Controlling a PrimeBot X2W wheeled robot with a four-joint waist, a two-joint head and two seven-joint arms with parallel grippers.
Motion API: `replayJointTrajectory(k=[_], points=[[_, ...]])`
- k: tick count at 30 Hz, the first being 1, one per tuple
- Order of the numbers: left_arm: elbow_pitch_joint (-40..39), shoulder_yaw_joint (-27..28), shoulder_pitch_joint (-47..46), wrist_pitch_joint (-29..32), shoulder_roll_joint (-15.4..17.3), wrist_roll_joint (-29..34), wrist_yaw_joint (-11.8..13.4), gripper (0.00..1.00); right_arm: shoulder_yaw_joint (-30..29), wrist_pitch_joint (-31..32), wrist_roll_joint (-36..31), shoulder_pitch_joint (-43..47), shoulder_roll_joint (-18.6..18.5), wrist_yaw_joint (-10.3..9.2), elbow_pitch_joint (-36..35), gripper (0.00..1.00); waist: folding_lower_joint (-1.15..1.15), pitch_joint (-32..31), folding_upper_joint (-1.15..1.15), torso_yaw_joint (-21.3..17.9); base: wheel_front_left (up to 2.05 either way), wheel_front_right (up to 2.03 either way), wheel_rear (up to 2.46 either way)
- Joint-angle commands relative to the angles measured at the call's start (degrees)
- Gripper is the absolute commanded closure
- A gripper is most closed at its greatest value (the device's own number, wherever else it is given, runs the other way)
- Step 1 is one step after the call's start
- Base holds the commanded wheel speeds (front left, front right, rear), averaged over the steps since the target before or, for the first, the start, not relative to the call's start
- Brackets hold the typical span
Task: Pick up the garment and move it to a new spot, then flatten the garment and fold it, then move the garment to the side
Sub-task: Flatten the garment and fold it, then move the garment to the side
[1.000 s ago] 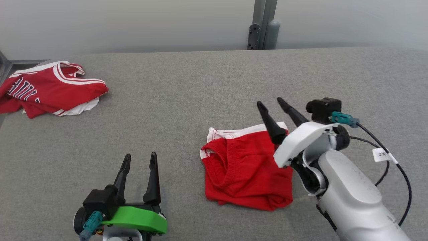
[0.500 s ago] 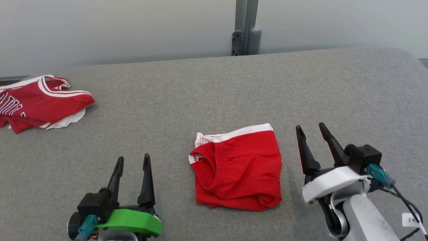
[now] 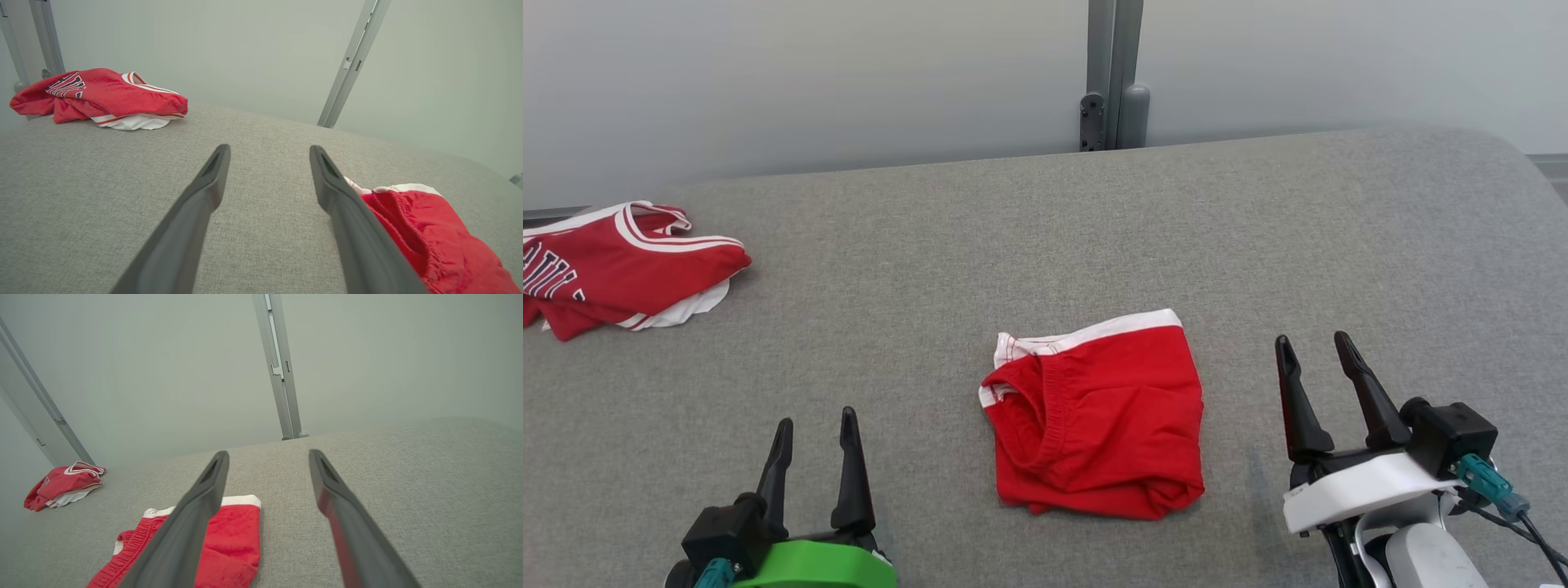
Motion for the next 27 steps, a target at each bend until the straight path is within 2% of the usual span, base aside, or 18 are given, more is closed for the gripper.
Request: replayJointTrajectory(k=[1,17,19,20,27], points=[[-0.1,0.3,0.7,0.0,0.1,0.1,0.2,0.0,0.0,-0.2,0.3,0.8,0.0,0.0,-0.2,0.0,0.0,0.0,0.0,0.1,0.0,0.0,0.0],[-0.4,-0.6,0.8,0.0,0.1,0.5,0.6,0.0,-0.7,-0.1,0.1,0.1,-0.1,0.0,3.4,0.0,0.0,0.4,0.0,1.0,0.0,0.0,0.0],[-0.5,-0.7,0.6,0.0,0.1,0.5,0.6,0.0,-1.1,1.7,0.2,-0.8,0.0,0.0,5.2,0.0,0.0,0.9,0.0,1.2,0.0,0.0,0.0],[-0.5,-1.0,0.1,0.0,0.1,0.6,0.6,0.0,-1.0,5.1,1.1,-2.0,0.0,0.0,6.9,0.0,0.0,1.5,0.0,1.5,0.0,0.0,0.0],[-0.2,-2.1,-2.0,0.0,0.1,-0.5,0.7,0.0,-0.1,17.9,3.7,-7.5,-0.1,0.0,11.5,0.0,0.0,5.0,0.0,3.7,0.0,0.0,0.0]])
